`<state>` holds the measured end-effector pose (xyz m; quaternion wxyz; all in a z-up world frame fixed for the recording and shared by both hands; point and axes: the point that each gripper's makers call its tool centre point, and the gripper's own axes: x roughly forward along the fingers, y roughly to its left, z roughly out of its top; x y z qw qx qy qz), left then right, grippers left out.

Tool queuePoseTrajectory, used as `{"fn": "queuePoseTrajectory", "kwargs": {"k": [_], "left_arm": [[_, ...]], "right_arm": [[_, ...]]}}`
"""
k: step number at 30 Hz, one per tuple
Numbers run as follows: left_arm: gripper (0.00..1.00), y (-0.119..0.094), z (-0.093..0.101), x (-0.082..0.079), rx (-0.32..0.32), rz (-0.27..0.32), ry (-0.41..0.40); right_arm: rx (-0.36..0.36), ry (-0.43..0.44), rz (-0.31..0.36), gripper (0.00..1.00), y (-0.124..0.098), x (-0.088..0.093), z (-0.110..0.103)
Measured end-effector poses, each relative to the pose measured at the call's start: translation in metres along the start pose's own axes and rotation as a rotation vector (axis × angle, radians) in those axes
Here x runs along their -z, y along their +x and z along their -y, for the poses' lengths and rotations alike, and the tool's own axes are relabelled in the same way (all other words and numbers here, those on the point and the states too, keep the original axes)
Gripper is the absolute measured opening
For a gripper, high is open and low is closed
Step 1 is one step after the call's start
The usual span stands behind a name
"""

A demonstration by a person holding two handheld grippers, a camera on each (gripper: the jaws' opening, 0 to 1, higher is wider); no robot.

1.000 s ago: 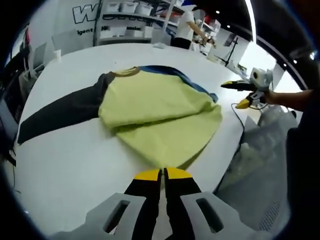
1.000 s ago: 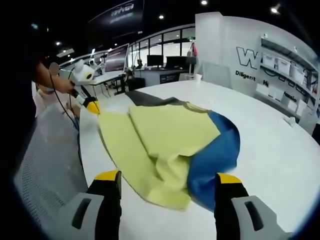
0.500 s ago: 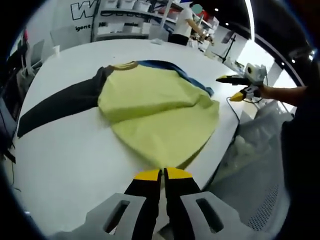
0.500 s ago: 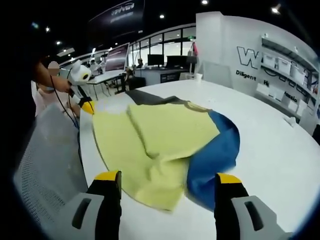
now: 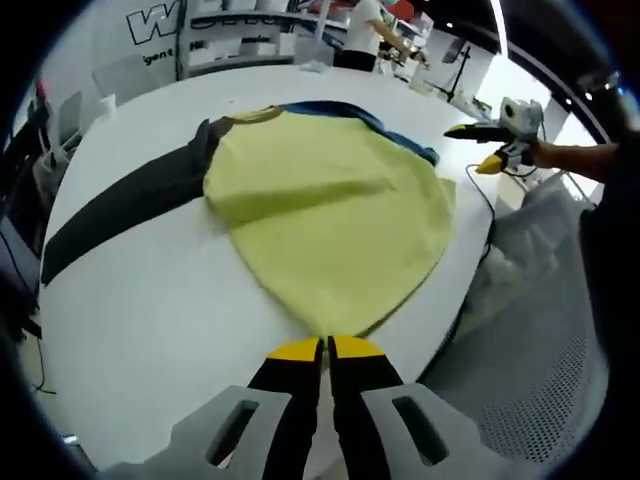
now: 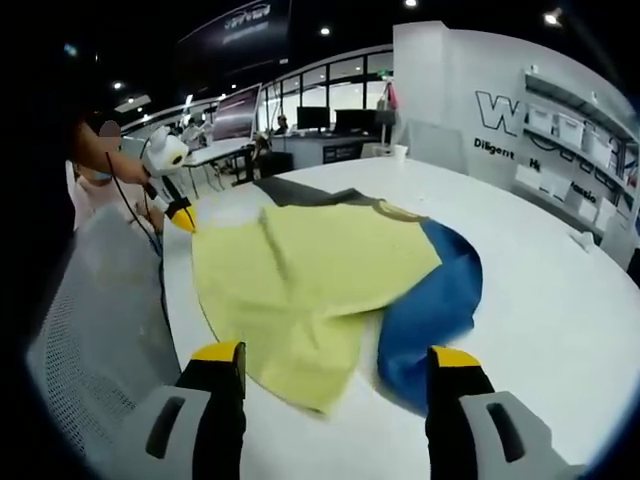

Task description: Fold the garment on the visible template until the final outline fits inside the template.

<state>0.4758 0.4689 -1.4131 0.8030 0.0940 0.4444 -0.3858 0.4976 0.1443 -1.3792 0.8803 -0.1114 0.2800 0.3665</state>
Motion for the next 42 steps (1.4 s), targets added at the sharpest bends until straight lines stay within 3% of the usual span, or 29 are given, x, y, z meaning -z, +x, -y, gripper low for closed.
{"fn": "queuePoseTrajectory", "kwargs": {"k": [11,17,26,37,40,42], "left_arm": [[0.06,0.000,0.000,-0.002,0.007,0.000,0.003],[0.06,0.000,-0.001,-0.002,0.004,-0.001,0.002],[0.06,0.002,0.000,-0.001,0.008,-0.007,0.005],[0.06,0.001,-0.001,0.000,0.005,-0.011,0.006],[0.06,0.001,0.000,-0.001,0.004,-0.011,0.011],[0.06,0.001,0.000,-0.001,0.003,-0.010,0.012]], "right_arm": [[-0.050,-0.047,-0.045,0.54,0.008,0.018,-0.019],[-0.070,-0.046,-0.098,0.29,0.010,0.038,-0.022],[-0.059,0.052,-0.170,0.14,0.011,0.064,-0.014],[-0.059,0.104,-0.163,0.14,0.020,0.059,-0.014],[-0.059,0.120,-0.164,0.10,0.022,0.059,-0.013],[-0.058,0.128,-0.167,0.02,0.022,0.059,-0.012]]}}
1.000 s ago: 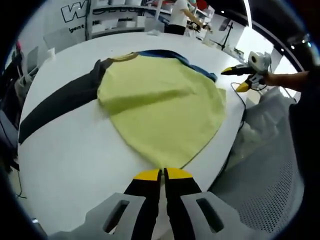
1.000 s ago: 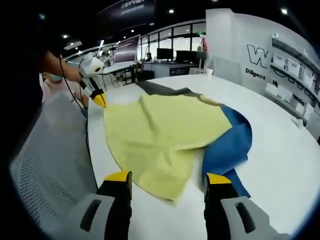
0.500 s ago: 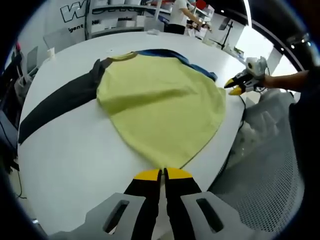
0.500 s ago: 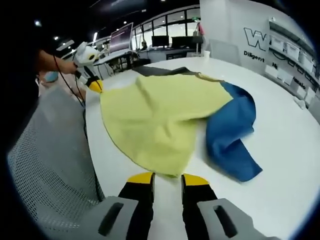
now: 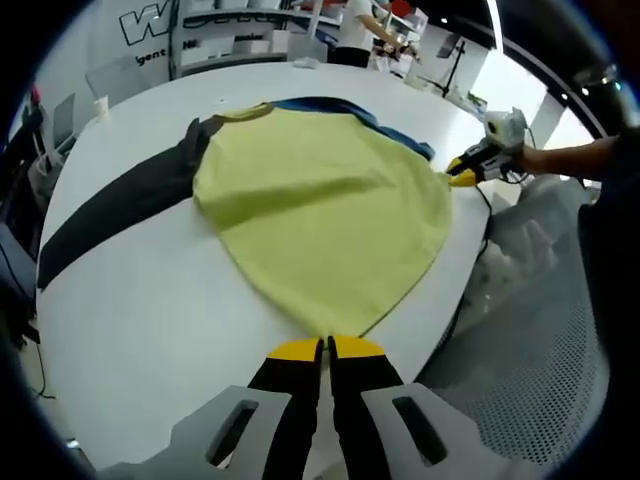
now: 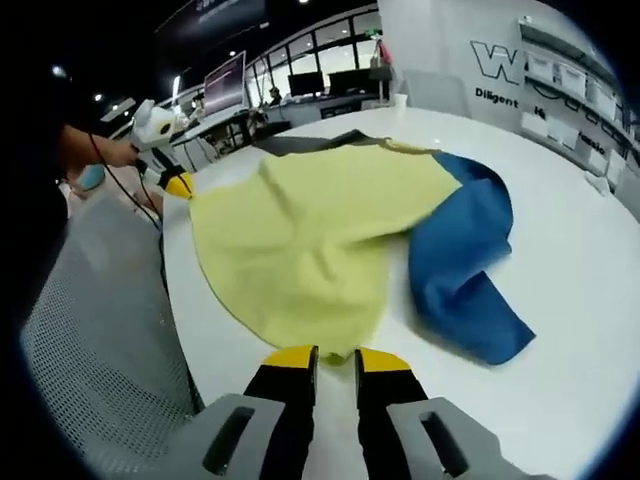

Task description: Fold the garment on the visible template until the final outline fits inside the template.

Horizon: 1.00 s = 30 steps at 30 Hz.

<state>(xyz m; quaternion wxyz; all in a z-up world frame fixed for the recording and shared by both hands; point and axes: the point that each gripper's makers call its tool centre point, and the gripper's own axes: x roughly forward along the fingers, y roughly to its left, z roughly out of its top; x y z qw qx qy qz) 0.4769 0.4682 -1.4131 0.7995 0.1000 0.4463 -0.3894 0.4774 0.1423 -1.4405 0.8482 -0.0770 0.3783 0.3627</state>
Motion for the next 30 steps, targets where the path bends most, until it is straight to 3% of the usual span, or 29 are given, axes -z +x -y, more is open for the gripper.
{"fn": "queuePoseTrajectory", "kwargs": {"k": [13,19,30], "left_arm": [[0.06,-0.005,-0.002,0.000,-0.004,0.004,-0.018],[0.06,-0.006,0.001,0.003,0.007,-0.009,-0.026],[0.06,0.001,0.011,0.025,0.027,-0.095,0.018]], "right_arm": [[-0.019,0.016,-0.013,0.00,-0.017,0.003,-0.010],[-0.023,-0.020,-0.041,0.00,-0.023,0.011,-0.017],[-0.035,-0.103,-0.123,0.00,-0.025,0.031,-0.024]]}}
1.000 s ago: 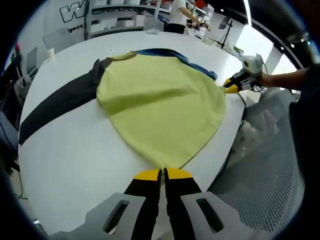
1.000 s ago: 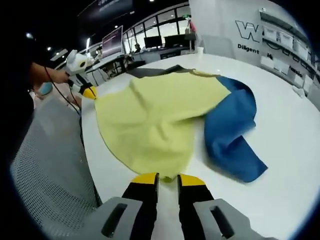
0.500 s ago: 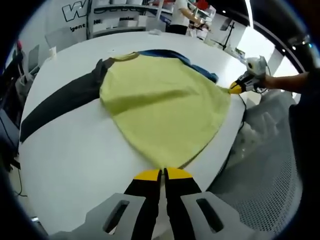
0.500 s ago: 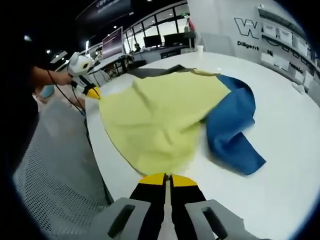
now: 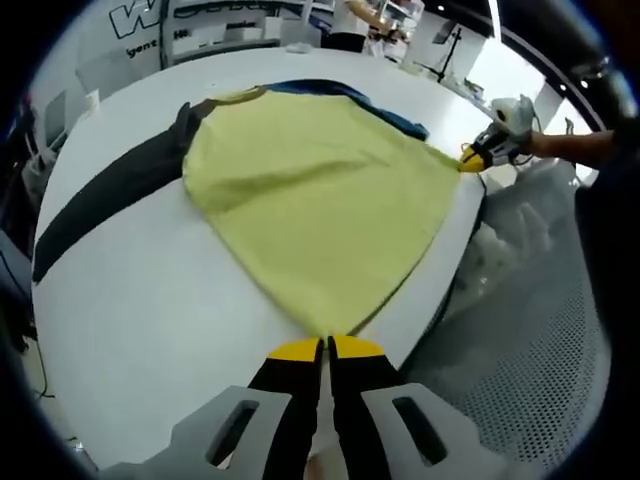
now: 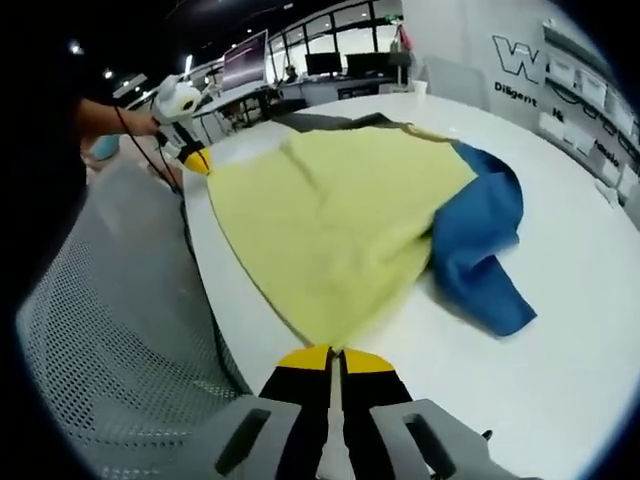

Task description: Fold the garment on the visible template until the final outline fits inside the template.

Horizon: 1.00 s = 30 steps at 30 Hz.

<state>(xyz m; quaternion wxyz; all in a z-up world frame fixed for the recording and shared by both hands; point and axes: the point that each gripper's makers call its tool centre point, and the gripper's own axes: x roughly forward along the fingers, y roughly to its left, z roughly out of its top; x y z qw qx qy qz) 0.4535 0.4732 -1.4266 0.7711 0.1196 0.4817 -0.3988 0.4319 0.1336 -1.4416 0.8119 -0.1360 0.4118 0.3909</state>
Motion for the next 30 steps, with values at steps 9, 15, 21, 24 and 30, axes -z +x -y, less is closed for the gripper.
{"fn": "queuePoseTrajectory", "kwargs": {"k": [9,15,21,24,30], "left_arm": [[0.07,0.003,-0.002,0.008,-0.006,-0.035,0.010],[0.06,0.007,-0.001,0.017,0.005,-0.073,-0.007],[0.07,0.010,-0.002,0.021,0.015,-0.093,-0.023],[0.07,0.010,-0.003,0.022,0.019,-0.100,-0.026],[0.09,0.008,-0.006,0.016,0.002,-0.056,0.044]], "right_arm": [[-0.003,-0.012,-0.002,0.00,0.001,0.001,-0.002],[-0.009,-0.019,-0.015,0.00,0.000,0.004,-0.003],[-0.013,-0.039,-0.027,0.00,0.001,0.008,-0.005],[-0.017,-0.054,-0.043,0.00,0.001,0.011,-0.005],[0.002,-0.044,-0.002,0.03,-0.003,0.004,0.001]]}}
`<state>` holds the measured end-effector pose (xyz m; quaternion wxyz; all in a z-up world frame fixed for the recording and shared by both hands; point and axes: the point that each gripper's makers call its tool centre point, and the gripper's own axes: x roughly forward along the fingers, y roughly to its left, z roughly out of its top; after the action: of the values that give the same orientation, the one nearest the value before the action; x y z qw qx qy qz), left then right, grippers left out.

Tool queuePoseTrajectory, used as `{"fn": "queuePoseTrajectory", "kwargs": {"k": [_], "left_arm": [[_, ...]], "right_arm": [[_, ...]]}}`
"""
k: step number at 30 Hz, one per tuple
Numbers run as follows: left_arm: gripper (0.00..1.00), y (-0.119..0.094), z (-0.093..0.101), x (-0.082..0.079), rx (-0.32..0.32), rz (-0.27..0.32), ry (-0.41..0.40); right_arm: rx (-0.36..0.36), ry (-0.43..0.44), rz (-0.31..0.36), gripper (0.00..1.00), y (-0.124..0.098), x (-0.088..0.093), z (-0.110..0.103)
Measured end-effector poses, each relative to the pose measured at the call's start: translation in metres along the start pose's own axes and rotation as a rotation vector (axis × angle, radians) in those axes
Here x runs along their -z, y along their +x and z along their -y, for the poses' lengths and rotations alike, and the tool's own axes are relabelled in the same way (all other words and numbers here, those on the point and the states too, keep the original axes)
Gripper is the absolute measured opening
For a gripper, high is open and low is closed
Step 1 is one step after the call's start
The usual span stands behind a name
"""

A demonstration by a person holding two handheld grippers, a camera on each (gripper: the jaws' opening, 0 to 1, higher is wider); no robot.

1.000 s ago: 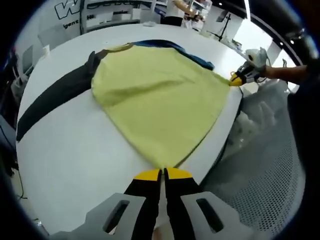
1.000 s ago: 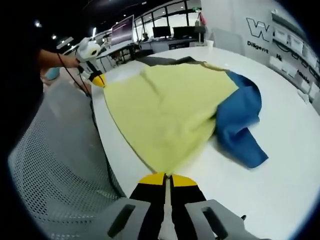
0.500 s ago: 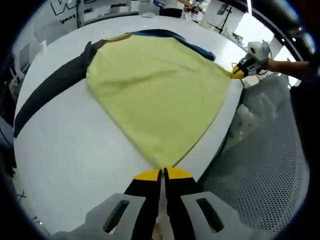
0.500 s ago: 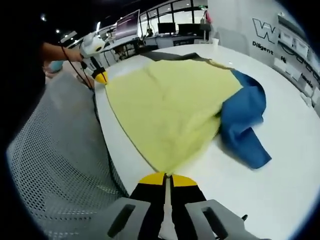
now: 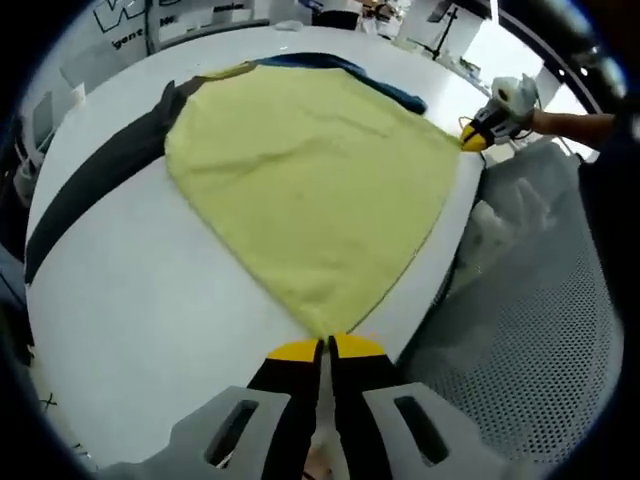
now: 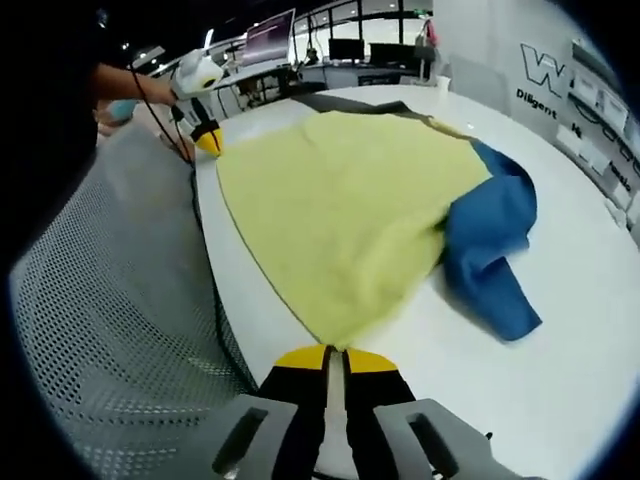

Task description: Fold the garment on the visible template until the final outline fits inside the template.

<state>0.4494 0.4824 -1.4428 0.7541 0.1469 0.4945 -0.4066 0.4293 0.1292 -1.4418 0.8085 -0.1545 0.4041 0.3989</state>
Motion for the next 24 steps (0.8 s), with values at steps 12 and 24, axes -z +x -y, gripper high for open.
{"fn": "queuePoseTrajectory", "kwargs": {"k": [12,24], "left_arm": [[0.38,-0.017,-0.030,-0.031,-0.087,0.157,-0.036],[0.55,-0.024,-0.041,-0.058,-0.171,0.237,0.034]], "right_arm": [[0.088,0.031,0.114,0.23,-0.016,-0.028,0.032],[0.160,0.051,0.158,0.32,-0.027,-0.038,0.061]]}}
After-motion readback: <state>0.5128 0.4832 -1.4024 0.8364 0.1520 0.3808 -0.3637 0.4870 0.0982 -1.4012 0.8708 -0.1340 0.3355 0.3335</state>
